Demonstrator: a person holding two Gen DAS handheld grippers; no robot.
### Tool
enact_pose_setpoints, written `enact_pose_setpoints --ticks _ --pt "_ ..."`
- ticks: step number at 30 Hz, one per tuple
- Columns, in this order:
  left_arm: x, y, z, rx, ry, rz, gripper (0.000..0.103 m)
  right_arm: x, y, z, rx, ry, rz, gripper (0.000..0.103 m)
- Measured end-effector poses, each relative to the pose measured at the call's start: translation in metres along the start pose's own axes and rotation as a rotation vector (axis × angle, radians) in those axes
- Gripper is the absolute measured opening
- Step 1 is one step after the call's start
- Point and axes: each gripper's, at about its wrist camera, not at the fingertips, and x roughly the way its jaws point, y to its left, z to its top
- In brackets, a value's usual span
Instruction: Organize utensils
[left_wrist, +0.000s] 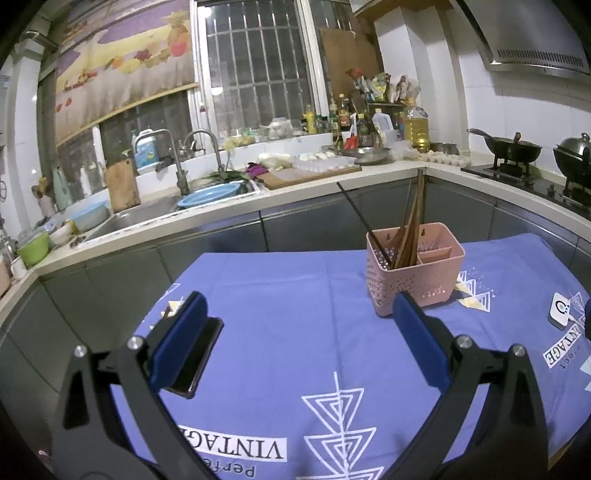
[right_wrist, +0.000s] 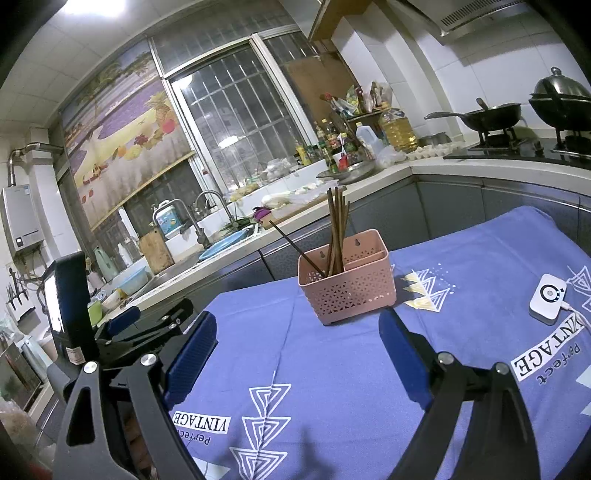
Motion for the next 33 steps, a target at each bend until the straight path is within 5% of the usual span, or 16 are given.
enact_pose_setpoints --ticks 33 --pt "-0.014 -0.012 0.008 -0.011 -0.024 -0.033 0.097 -0.011 0.003 0.001 -0.023 -0.025 -0.017 0.088"
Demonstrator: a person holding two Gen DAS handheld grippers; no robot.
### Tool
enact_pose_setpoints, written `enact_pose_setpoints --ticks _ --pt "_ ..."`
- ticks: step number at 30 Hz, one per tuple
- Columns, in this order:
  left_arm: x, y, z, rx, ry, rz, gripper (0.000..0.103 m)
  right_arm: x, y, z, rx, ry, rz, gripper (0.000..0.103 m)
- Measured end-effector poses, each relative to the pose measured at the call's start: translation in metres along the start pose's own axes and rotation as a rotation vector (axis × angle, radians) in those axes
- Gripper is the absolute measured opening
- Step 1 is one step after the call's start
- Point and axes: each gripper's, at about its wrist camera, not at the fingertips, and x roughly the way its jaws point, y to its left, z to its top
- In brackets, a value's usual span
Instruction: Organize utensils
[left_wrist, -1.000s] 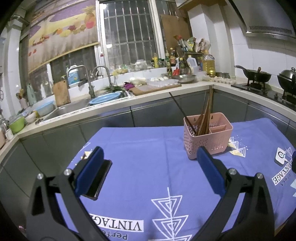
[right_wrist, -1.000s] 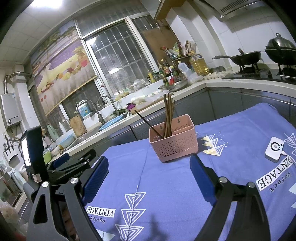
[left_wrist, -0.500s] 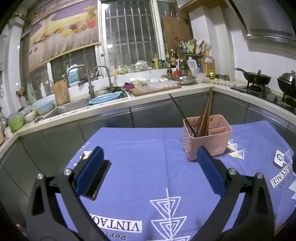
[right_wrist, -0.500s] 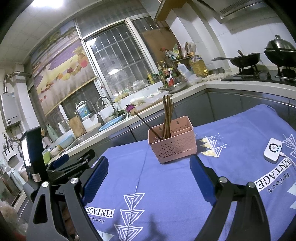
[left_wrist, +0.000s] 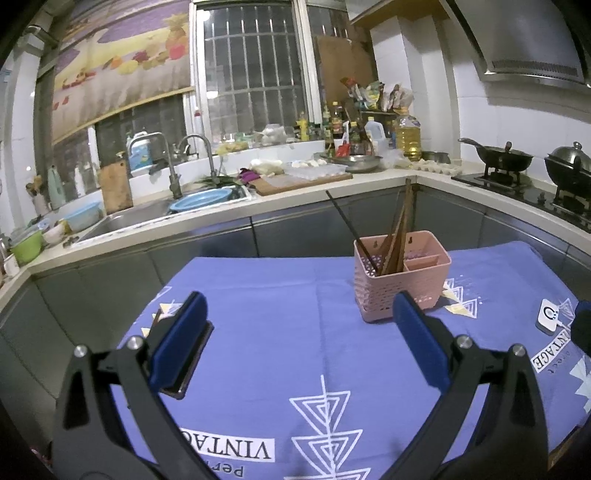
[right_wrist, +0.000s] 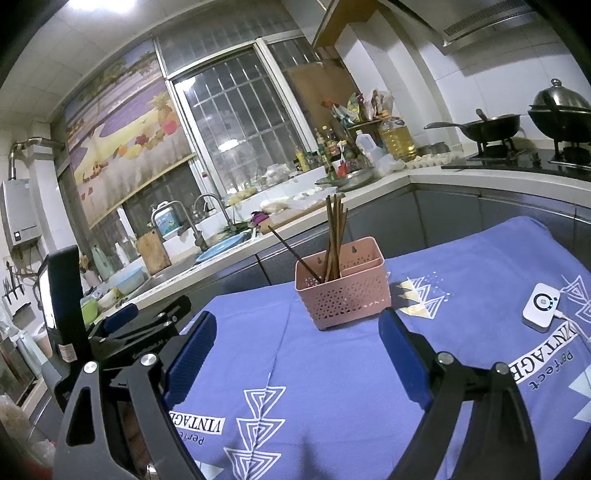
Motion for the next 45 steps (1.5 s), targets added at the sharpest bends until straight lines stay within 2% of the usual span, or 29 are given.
enact_pose_setpoints --ticks 12,28,45 --pt "-0.003 -0.007 0.000 -0.008 0.000 -0.013 0.097 -0.001 0.001 -0.001 -0.001 -0.001 -0.001 0.083" --pt "-0.003 -0.025 0.000 -0.008 0.005 -0.034 0.097 -0.001 -0.001 0.002 -0.004 -0.006 -0.005 0.083" --pt "0.002 -0.018 -0.009 -0.019 0.033 -0.053 0.097 -0.003 -0.009 0.007 0.002 -0.009 -0.011 0.083"
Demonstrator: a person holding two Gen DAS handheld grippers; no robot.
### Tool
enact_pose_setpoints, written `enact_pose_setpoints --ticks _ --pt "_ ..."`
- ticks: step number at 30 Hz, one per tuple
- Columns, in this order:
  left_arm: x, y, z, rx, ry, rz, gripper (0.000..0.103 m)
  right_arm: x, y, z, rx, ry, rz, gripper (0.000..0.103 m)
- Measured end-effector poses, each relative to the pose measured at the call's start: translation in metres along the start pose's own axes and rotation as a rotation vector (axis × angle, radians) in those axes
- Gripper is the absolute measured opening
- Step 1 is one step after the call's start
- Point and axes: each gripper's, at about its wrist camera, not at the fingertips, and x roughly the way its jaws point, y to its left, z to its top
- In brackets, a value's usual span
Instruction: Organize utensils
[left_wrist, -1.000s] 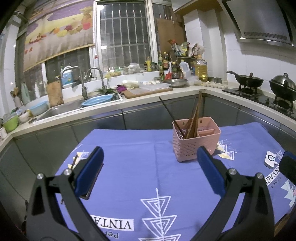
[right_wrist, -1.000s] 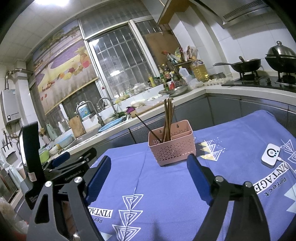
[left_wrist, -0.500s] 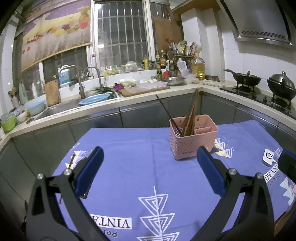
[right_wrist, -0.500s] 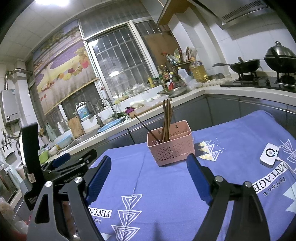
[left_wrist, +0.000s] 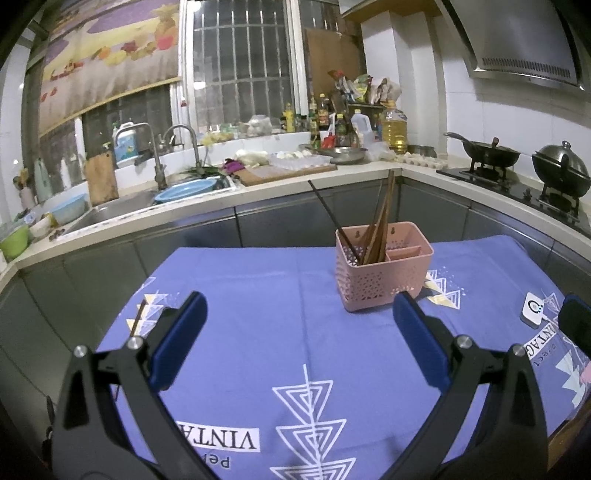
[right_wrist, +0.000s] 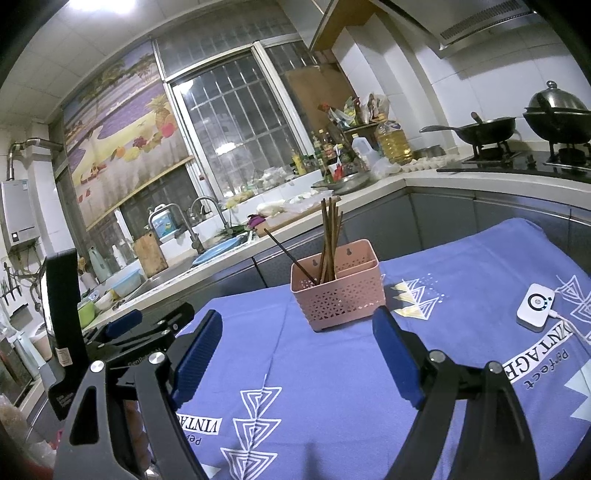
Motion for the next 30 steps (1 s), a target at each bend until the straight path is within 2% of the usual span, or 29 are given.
enact_pose_setpoints --ticks 30 --pt "0.0017 -0.0017 -0.0044 0.002 0.008 0.000 0.097 0.0024 -0.0095 0.0049 -0.005 -0.007 -0.015 0.081"
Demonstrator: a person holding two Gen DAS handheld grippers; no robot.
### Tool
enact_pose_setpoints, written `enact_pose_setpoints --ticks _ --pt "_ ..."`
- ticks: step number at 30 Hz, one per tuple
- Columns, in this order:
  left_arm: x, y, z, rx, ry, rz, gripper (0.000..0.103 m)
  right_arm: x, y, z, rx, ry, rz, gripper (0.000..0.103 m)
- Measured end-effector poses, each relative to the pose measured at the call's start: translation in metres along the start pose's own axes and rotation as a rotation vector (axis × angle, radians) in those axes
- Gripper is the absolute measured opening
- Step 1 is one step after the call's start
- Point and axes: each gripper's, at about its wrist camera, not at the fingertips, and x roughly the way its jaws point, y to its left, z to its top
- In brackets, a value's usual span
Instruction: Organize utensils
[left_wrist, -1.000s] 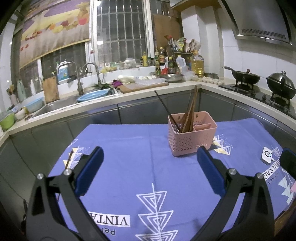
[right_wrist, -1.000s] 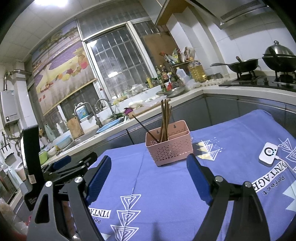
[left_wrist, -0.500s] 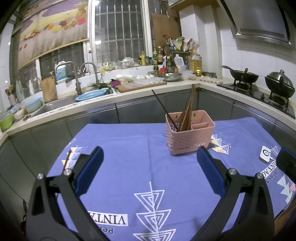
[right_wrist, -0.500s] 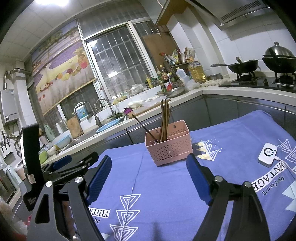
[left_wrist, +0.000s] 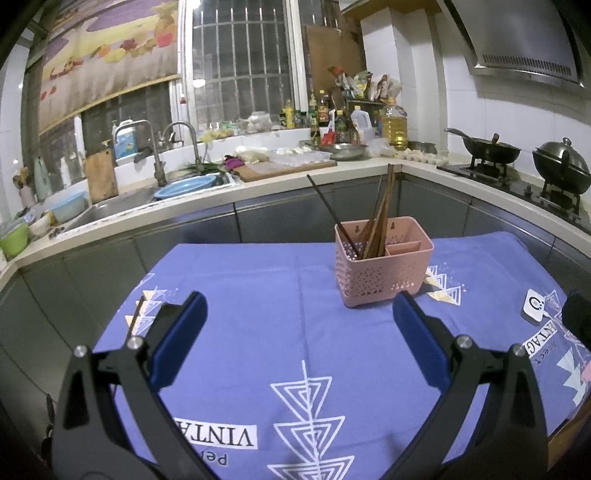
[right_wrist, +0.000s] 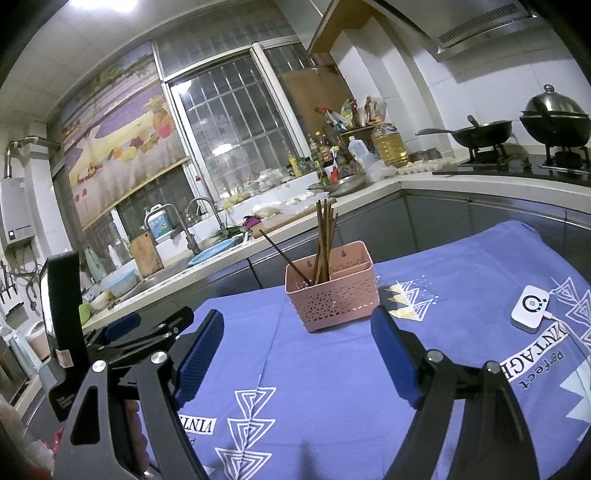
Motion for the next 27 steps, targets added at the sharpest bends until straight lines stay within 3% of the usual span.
enact_pose_setpoints --ticks 27 --pt "0.012 0.008 -0.010 0.017 0.031 0.021 0.097 0.008 -0.005 -0.011 0.002 0.023 -0.011 0.081"
